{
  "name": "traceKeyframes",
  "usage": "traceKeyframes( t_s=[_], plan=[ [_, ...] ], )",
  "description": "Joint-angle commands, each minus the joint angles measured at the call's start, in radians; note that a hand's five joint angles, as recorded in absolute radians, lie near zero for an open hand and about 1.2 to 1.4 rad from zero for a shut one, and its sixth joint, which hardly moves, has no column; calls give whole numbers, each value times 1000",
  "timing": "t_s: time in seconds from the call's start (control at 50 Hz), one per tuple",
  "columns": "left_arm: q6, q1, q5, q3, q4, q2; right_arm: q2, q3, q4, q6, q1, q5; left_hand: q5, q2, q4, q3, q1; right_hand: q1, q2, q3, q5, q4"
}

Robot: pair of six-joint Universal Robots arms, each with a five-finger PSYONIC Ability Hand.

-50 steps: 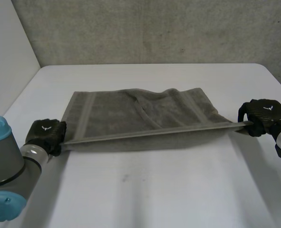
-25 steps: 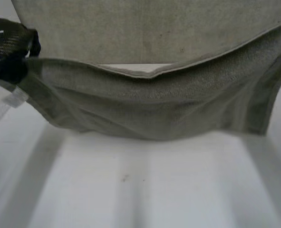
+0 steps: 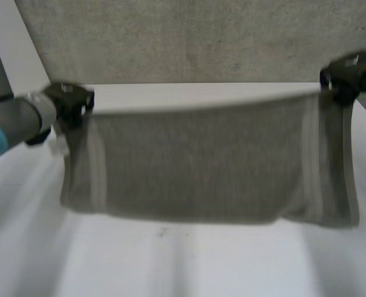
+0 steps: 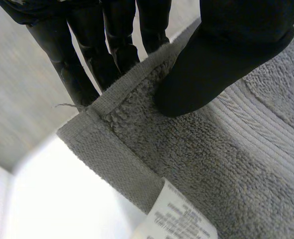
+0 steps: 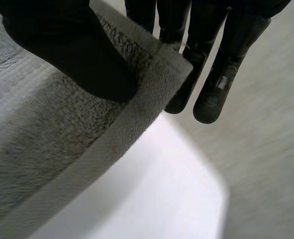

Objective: Fold the towel.

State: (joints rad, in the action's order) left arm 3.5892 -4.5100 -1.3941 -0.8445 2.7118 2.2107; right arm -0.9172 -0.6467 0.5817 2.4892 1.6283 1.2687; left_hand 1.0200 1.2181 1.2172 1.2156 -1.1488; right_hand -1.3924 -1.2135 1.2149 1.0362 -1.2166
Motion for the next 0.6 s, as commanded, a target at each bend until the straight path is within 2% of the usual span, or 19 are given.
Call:
traceKeyframes(
  t_s=[0.02,0.1,0.14,0.26,0.32,0.44,0.48,0.52,0.6],
  plan=[
    [-44,32,-8,407,191,44,9,232,-391,198,24,50,202,178,179,181,-248,-4,-183,181,186,-180],
    [-140,41,-11,449,324,-29,-86,262,-558,290,22,64,202,178,179,181,-248,-4,-183,181,186,-180],
    [-176,42,-13,437,345,-52,-112,256,-588,306,24,64,202,178,179,181,-248,-4,-183,181,186,-180],
    [-283,26,-11,308,394,-100,-152,182,-531,318,28,54,202,178,179,181,-248,-4,-183,181,186,-180],
    [-296,23,-11,268,402,-101,-150,151,-503,316,28,47,202,178,179,181,-248,-4,-183,181,186,-180],
    [-293,3,0,42,422,-91,-126,-16,-424,309,27,37,202,178,179,181,-248,-4,-183,181,186,-180],
    [-293,0,1,-22,453,-82,-107,-76,-413,303,25,34,202,178,179,181,-248,-4,-183,181,186,-180],
    [-290,-14,4,-164,540,-51,-60,-199,-414,269,25,20,202,178,179,181,-248,-4,-183,181,186,-180],
    [-285,-20,17,-301,634,-26,1,-300,-414,215,25,17,202,178,179,181,-248,-4,-183,181,186,-180]
  ],
)
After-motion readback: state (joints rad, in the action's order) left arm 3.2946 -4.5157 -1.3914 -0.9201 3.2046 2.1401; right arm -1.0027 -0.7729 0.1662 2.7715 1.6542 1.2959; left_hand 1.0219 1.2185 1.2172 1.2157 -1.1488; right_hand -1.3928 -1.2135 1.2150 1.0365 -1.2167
